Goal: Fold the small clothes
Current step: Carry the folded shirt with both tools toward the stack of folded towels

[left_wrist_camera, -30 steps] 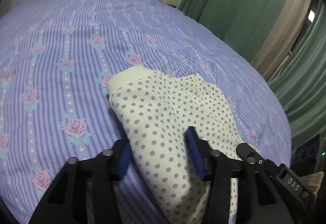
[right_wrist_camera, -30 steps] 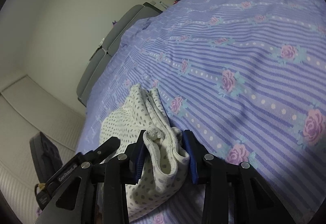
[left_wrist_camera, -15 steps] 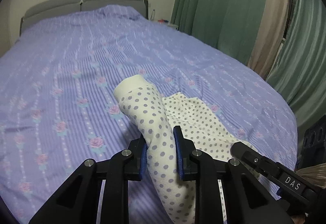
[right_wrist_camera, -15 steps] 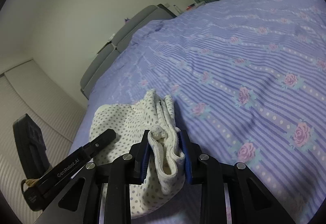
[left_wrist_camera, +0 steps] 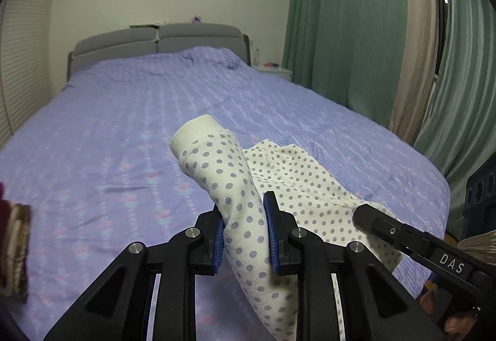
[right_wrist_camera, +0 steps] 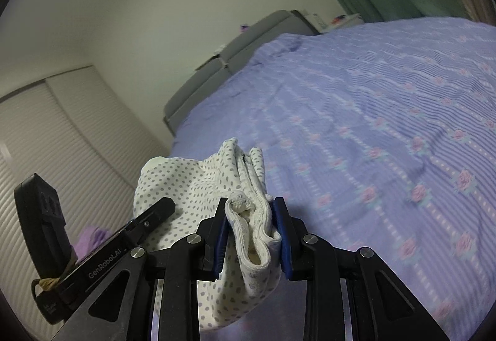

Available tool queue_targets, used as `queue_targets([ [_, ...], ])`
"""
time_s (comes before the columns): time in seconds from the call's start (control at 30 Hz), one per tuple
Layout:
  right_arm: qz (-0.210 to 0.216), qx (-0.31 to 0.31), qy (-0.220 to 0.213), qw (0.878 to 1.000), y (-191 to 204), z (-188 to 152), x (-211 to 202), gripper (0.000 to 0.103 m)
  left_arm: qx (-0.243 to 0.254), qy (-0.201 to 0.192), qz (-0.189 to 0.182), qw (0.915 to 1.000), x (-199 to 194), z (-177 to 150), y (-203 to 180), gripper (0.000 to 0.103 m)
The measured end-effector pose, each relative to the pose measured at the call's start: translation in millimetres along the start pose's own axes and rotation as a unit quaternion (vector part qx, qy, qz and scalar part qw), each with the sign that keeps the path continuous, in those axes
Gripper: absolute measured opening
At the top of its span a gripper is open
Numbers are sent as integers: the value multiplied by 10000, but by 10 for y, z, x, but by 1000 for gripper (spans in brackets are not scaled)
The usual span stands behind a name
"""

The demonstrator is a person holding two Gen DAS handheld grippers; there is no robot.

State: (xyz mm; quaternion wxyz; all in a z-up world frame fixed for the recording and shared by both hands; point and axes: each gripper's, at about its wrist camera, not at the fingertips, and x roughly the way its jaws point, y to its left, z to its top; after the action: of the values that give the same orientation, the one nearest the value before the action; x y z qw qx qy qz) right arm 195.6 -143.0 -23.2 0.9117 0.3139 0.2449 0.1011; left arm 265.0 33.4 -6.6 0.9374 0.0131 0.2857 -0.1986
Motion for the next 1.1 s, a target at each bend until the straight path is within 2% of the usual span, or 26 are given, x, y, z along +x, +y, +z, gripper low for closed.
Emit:
queue_targets([
  [0.23, 329, -442, 40, 9985, 694, -190, -152, 29, -48, -307, 253, 9992, -717, -6, 340, 24],
  [0.47, 694, -871, 115, 9937, 1499, -361, -96, 29, -160, -485, 443, 9977, -1328, 46, 964, 24],
  [0.83, 1511, -1321, 452, 9786, 2705, -681, 554, 29, -246, -490, 715, 9959, -2032, 281, 2298, 24],
  [1.1, 1943, -1472, 672, 9675, 3372, -837, 1134, 29, 23, -379, 1050, 9938, -2232, 521, 3022, 23],
])
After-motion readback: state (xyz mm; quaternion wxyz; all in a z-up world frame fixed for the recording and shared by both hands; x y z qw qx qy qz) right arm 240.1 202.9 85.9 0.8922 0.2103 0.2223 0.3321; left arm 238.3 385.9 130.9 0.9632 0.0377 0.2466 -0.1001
